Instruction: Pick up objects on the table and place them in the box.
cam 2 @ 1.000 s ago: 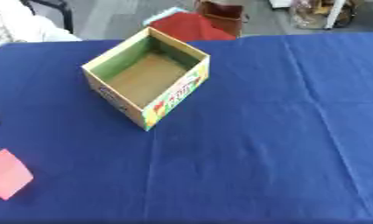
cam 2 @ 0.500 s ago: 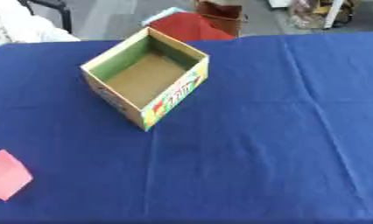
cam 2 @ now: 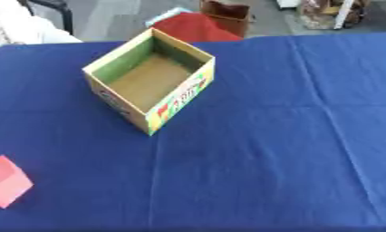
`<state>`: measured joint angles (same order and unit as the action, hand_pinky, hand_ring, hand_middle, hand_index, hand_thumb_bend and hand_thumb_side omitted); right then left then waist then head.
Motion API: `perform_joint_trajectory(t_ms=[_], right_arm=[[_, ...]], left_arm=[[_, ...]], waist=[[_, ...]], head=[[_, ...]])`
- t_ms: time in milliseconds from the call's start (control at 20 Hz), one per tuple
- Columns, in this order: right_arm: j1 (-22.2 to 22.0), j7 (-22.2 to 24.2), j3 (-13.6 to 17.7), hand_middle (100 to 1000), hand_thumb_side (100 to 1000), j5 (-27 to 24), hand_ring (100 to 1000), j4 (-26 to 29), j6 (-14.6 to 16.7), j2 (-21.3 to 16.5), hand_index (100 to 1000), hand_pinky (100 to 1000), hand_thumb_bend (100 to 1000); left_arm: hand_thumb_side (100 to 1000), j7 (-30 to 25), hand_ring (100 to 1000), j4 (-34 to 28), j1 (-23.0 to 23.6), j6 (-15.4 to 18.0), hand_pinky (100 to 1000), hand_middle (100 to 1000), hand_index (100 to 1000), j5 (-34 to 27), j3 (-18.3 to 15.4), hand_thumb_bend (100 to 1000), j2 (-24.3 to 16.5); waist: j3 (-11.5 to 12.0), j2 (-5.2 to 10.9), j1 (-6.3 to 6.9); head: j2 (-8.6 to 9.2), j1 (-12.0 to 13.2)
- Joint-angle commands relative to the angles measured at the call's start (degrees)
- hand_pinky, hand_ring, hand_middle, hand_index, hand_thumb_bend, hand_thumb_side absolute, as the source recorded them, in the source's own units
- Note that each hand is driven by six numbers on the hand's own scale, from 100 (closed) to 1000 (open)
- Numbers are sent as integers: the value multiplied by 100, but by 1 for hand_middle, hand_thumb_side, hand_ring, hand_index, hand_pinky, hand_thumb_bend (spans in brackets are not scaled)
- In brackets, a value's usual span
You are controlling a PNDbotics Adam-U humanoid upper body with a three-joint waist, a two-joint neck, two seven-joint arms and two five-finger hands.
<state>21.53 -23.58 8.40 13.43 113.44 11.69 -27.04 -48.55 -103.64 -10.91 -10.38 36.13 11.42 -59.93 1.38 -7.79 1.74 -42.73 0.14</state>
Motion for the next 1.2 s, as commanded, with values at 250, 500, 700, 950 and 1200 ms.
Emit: perform_joint_trajectory(t_ms=[250,500,700,950,1200], right_arm=[[92,29,4,858,998,-50,753,116,1,-102,784,697,100],[91,35,2,859,998,-61,753,116,0,-81,783,696,100],[88,32,9,859,998,-65,753,116,0,-80,783,696,100],[83,37,7,860,998,-74,753,116,-5,-59,783,696,100],[84,35,10,861,999,-83,752,116,-7,-42,782,695,100]], left_arm=[[510,126,823,166,-220,98,726,918,959,-69,231,667,-23],[498,246,829,215,-306,89,719,918,949,-111,349,667,12],[498,252,823,329,-329,-10,712,913,943,164,411,659,62],[516,358,812,445,-422,-122,694,906,942,311,486,632,228],[528,369,784,554,-536,-136,662,882,930,72,662,598,422]], waist=[[-35,41,11],[-46,41,16],[-59,35,18],[-71,33,15],[-100,27,10]], head=[[-47,42],[-60,69],[-71,81],[-72,113],[-65,135]])
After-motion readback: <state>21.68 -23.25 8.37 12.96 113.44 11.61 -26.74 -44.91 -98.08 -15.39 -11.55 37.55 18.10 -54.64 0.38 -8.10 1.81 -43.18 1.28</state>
